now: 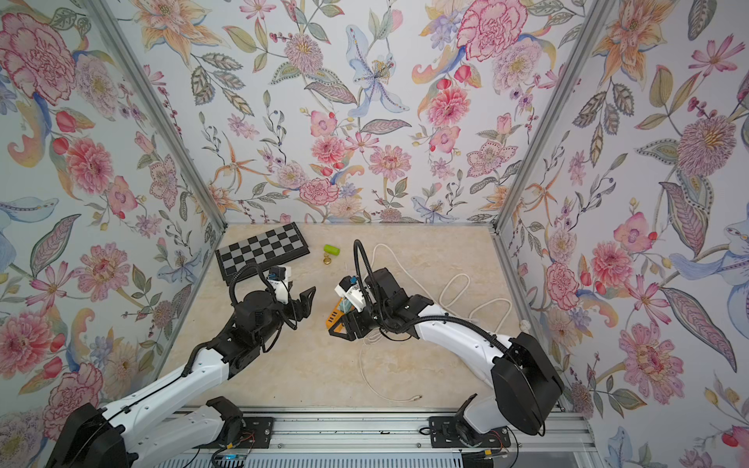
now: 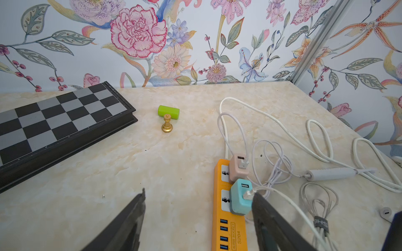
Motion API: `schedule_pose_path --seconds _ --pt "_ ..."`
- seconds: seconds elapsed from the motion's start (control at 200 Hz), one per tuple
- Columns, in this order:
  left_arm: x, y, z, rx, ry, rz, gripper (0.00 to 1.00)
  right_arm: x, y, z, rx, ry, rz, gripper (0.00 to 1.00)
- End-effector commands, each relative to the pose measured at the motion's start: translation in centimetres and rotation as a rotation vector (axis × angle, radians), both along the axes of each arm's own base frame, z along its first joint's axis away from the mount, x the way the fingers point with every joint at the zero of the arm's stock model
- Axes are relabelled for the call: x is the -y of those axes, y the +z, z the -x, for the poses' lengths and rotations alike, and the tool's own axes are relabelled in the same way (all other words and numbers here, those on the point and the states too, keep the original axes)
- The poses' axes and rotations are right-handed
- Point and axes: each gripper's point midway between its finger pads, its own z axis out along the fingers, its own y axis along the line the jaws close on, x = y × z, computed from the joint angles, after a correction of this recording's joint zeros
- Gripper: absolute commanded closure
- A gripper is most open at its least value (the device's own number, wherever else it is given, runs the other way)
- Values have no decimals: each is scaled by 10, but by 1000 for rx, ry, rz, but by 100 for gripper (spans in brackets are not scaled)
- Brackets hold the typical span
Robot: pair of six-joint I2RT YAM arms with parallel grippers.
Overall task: Charge the electric toothbrush
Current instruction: Pick up the charging cable from the center of the board.
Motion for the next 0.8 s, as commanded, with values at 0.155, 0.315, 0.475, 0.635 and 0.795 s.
schedule_pose_path --seconds 0.155,0.315,0.475,0.635,0.795 --pt "3 18 -5 19 -7 22 22 -22 -1 21 -55 131 -47 36" --pt "10 10 3 4 -61 -28 23 26 2 -33 -67 -186 2 37" --pt "39 2 27 13 -185 -123 23 108 -18 -67 -141 -526 178 39" --pt "93 -2 62 42 -419 -186 23 169 -26 -77 -246 -738 227 38" --pt "138 -27 72 -38 -564 -300 25 215 -32 -81 -308 -884 230 37"
